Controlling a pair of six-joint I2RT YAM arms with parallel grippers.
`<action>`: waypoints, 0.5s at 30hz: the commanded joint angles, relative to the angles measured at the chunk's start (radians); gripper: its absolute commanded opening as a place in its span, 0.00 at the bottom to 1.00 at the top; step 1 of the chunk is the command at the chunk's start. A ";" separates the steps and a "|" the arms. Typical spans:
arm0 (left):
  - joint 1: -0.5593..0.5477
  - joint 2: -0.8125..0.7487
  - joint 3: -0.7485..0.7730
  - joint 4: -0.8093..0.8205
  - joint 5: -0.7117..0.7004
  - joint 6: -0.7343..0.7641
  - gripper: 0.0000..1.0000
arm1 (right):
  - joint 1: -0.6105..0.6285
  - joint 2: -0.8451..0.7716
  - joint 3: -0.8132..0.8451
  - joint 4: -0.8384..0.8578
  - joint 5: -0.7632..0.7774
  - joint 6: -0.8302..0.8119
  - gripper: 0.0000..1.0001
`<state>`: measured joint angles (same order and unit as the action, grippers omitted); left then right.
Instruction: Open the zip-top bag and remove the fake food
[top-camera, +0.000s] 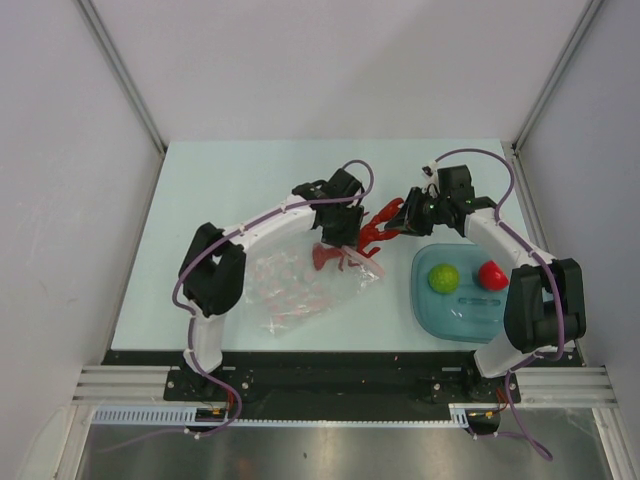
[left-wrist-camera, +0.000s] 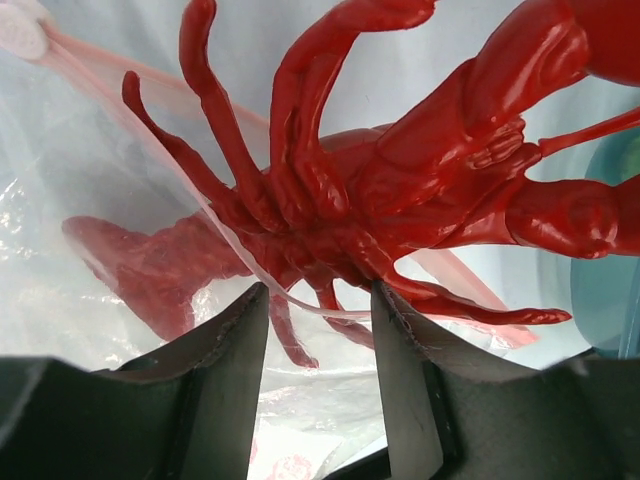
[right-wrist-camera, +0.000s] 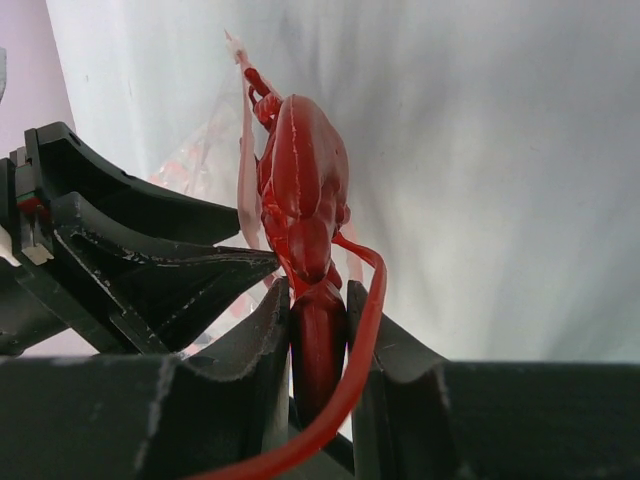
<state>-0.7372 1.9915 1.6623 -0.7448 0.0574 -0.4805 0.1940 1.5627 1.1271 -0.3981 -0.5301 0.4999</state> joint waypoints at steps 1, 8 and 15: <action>-0.004 0.018 0.008 0.047 0.028 0.005 0.49 | 0.004 -0.043 0.016 0.041 -0.027 0.006 0.00; -0.002 0.004 -0.025 0.113 0.059 0.019 0.24 | 0.007 -0.036 0.019 0.042 -0.028 0.009 0.00; -0.001 -0.063 -0.067 0.162 0.067 0.066 0.00 | 0.008 -0.038 0.025 0.038 -0.030 0.012 0.00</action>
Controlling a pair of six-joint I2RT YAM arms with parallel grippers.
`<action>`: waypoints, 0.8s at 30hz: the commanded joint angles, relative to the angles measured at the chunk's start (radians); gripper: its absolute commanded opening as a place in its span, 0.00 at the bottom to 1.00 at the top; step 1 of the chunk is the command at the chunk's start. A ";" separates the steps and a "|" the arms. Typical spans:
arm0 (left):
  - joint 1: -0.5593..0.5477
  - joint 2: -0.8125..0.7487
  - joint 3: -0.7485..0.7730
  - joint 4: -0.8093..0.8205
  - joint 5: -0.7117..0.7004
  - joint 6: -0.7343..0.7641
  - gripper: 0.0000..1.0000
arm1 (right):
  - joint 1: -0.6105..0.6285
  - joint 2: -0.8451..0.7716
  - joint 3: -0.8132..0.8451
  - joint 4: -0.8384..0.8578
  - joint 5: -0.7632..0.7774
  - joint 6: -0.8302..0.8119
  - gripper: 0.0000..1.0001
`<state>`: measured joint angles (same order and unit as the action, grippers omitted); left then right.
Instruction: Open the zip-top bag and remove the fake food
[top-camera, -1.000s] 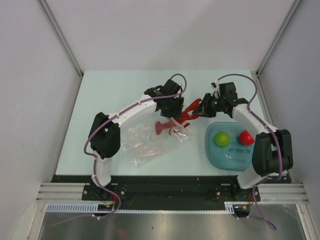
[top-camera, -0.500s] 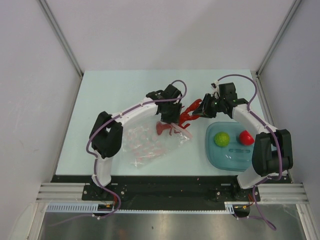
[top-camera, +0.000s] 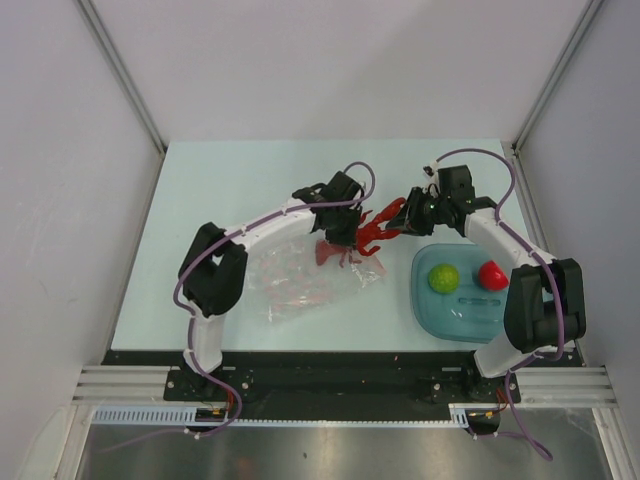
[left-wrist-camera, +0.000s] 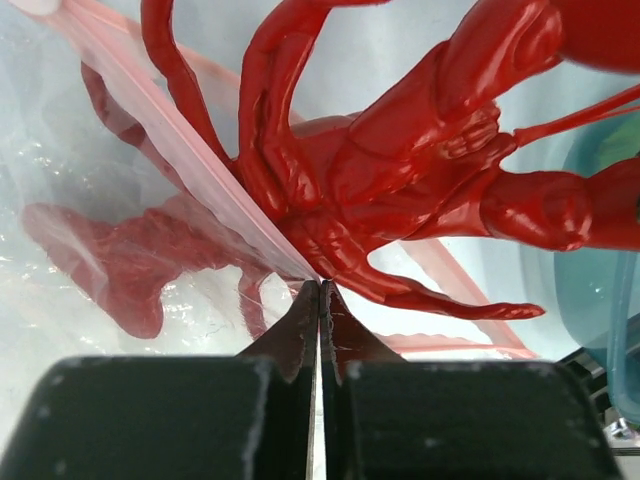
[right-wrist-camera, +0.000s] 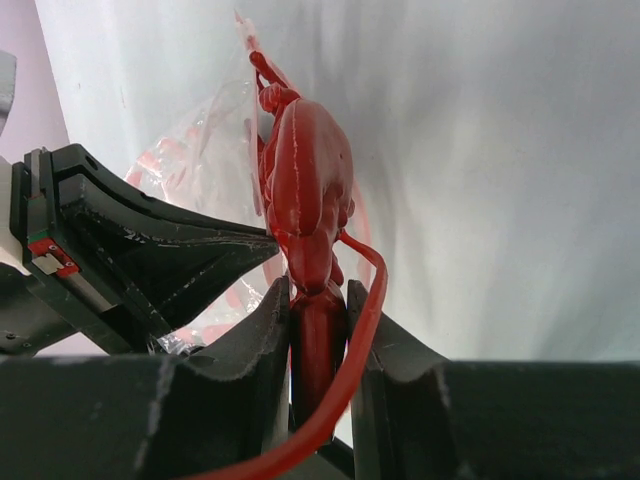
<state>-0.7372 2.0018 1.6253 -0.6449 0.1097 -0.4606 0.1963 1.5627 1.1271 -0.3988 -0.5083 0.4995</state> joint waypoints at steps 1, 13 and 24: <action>-0.001 -0.102 -0.034 0.076 0.019 0.056 0.00 | 0.006 -0.039 0.028 0.035 -0.050 0.013 0.00; 0.039 -0.322 -0.154 0.208 0.223 0.100 0.00 | -0.012 -0.167 0.183 -0.219 0.036 -0.055 0.00; 0.094 -0.420 -0.291 0.352 0.303 0.085 0.00 | -0.012 -0.332 0.324 -0.474 0.172 -0.093 0.00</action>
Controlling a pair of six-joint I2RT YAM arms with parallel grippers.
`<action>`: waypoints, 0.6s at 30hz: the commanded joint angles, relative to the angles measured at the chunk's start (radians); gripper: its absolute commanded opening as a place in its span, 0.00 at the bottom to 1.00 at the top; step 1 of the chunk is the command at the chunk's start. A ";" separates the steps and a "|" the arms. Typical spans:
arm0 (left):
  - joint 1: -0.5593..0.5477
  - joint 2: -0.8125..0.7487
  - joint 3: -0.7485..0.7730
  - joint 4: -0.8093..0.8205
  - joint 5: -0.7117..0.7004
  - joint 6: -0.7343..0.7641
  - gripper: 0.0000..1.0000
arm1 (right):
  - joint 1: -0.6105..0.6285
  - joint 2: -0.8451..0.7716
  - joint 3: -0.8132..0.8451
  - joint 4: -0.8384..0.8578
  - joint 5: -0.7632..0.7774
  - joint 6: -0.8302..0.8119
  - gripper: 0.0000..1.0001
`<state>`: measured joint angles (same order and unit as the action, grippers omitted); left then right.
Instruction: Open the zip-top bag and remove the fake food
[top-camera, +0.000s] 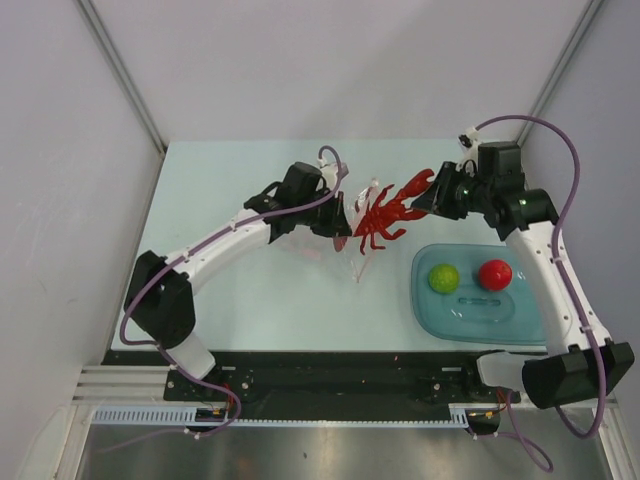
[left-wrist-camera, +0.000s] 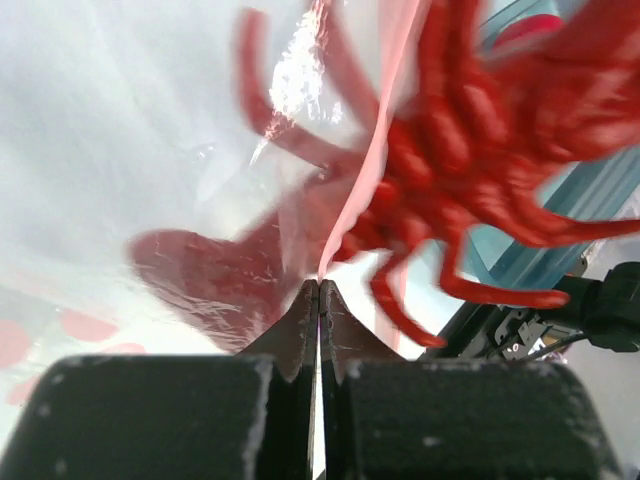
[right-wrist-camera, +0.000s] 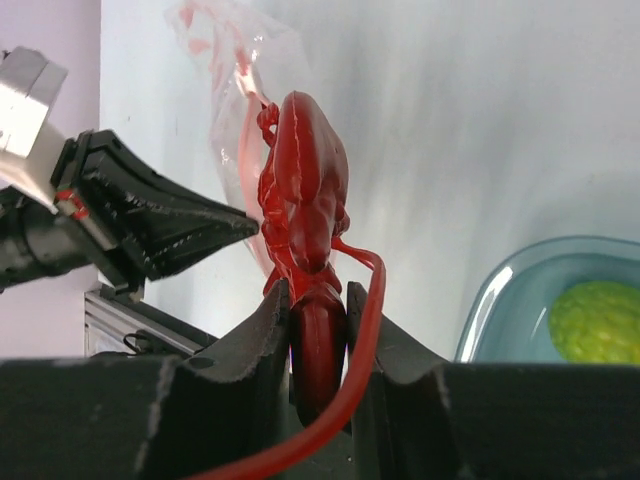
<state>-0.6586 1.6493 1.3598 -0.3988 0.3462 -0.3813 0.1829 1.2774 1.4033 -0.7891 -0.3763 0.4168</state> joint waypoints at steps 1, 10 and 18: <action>0.019 -0.069 -0.027 0.113 0.073 -0.005 0.00 | 0.000 -0.053 0.054 -0.090 0.040 -0.007 0.00; 0.033 -0.149 -0.054 0.275 0.160 -0.205 0.00 | 0.013 -0.135 -0.029 -0.114 0.005 0.013 0.00; 0.028 -0.272 -0.162 0.297 0.155 -0.364 0.00 | 0.018 -0.185 0.046 -0.179 -0.021 0.043 0.00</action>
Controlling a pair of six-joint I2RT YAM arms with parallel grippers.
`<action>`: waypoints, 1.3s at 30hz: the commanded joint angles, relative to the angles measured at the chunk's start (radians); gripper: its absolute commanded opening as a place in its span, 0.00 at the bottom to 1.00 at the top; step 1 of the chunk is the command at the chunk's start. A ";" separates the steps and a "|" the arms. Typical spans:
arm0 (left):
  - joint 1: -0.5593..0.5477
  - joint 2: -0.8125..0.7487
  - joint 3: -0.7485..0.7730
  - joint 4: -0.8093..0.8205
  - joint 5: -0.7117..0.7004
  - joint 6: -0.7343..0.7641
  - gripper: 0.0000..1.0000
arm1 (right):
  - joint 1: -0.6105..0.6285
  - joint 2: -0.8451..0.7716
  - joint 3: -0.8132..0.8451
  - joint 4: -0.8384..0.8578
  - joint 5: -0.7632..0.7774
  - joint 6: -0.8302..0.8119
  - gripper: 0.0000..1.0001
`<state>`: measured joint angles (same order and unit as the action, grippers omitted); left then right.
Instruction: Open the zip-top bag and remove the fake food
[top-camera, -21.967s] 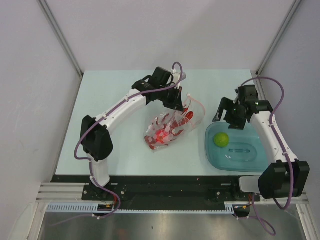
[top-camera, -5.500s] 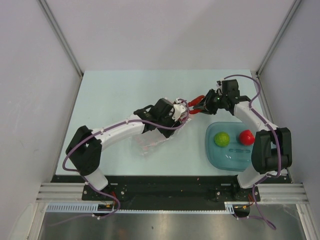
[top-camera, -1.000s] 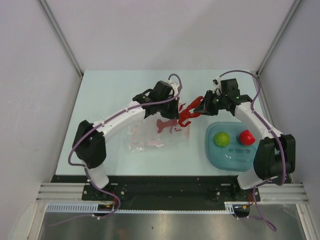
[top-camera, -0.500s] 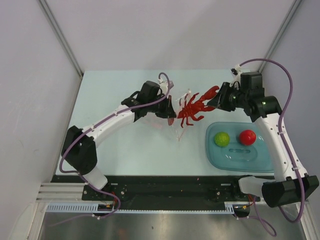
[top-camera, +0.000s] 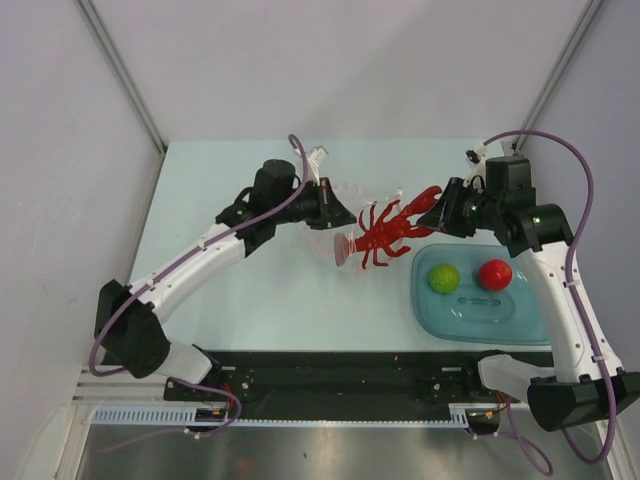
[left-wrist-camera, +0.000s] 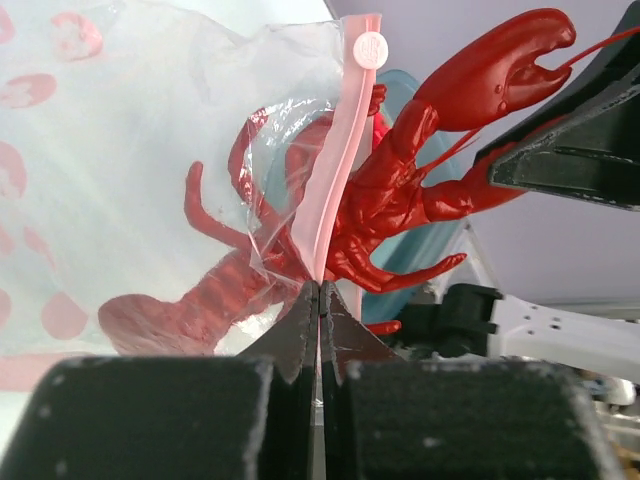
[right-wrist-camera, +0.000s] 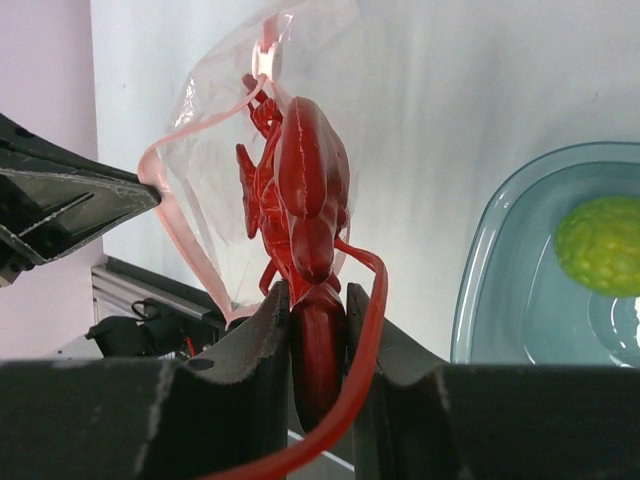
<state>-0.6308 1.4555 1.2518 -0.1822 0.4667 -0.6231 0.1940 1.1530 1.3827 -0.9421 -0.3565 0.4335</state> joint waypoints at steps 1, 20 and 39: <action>0.000 -0.089 -0.069 0.085 0.027 -0.136 0.00 | 0.008 -0.064 0.070 -0.037 -0.048 0.039 0.00; -0.220 -0.181 -0.103 0.032 -0.361 -0.092 0.00 | 0.001 -0.101 0.173 -0.354 0.007 0.407 0.00; -0.293 -0.175 -0.052 -0.102 -0.597 -0.090 0.00 | -0.024 -0.203 0.050 -0.409 -0.117 0.310 0.00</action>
<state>-0.9287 1.2648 1.1393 -0.2745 -0.0784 -0.7250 0.1745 1.0039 1.4548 -1.3312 -0.3958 0.7723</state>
